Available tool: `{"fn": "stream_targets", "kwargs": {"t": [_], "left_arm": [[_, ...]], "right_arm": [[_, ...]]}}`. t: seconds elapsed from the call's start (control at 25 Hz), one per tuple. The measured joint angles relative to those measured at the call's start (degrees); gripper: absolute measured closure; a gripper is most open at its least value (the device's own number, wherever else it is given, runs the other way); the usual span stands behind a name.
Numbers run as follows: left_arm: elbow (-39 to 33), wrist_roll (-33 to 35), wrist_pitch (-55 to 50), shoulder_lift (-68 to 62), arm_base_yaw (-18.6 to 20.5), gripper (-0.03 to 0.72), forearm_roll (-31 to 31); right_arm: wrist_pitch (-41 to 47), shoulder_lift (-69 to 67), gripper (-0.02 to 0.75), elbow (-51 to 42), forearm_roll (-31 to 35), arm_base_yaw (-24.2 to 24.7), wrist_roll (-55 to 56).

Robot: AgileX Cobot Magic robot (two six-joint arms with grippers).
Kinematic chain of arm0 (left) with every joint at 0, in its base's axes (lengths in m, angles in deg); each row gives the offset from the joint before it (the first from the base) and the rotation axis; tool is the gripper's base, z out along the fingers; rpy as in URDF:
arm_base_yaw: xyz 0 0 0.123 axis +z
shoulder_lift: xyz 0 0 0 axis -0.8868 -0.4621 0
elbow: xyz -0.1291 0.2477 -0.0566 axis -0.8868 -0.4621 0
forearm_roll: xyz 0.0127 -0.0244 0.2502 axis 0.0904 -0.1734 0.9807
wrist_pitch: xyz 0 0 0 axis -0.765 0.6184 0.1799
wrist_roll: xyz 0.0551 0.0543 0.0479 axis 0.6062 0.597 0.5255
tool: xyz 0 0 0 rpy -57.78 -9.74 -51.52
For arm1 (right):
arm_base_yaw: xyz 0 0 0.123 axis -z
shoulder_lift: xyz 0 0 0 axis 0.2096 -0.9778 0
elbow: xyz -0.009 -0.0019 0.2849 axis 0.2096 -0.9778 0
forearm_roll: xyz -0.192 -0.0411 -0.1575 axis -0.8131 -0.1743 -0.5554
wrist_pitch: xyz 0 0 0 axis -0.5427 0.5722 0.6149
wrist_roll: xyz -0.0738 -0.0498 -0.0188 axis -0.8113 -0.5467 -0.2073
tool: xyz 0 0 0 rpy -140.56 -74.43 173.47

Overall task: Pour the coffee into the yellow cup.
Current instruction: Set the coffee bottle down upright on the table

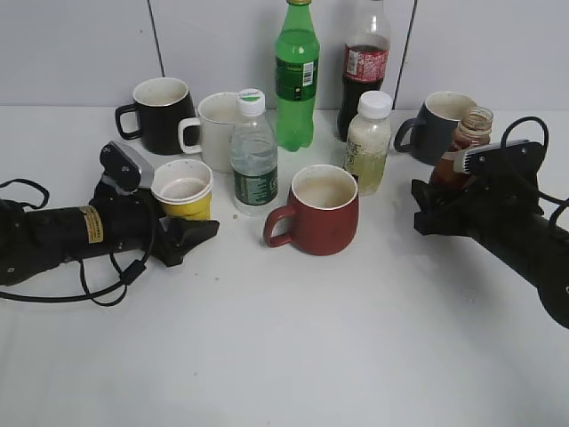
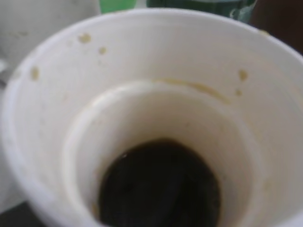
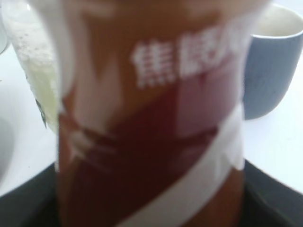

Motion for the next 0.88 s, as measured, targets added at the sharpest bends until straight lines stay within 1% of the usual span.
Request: {"fn": "stream_targets", "kwargs": {"t": [0.16,0.28,0.44,0.56,0.76,0.84,0.88], "left_arm": [[-0.9,0.0,0.0,0.4,0.0,0.094,-0.2],[-2.2,0.0,-0.2,1.3,0.0,0.088,-0.5],[-4.0,0.0,-0.7,3.1,0.0,0.087,-2.3],[-4.2,0.0,-3.4,3.5,0.0,0.087,-2.8],[-5.0,0.0,-4.1,4.3,0.0,0.087,-3.1],[-5.8,0.0,-4.7,4.9,0.0,0.089,-3.2],[-6.9,0.0,-5.3,5.8,0.0,0.090,-3.2]], "right_arm": [[0.0,0.0,0.235,0.0,0.0,0.0,0.0],[0.0,-0.1,0.235,0.0,0.0,0.0,0.0],[0.0,-2.0,0.236,1.0,0.2,0.0,0.0],[0.0,-3.1,0.236,1.7,0.2,0.0,0.0],[0.0,-3.2,0.236,1.7,0.2,0.0,0.0],[0.0,-3.2,0.218,1.7,0.2,0.0,0.0],[-0.1,-3.2,0.191,1.7,0.2,0.0,0.0]]}}
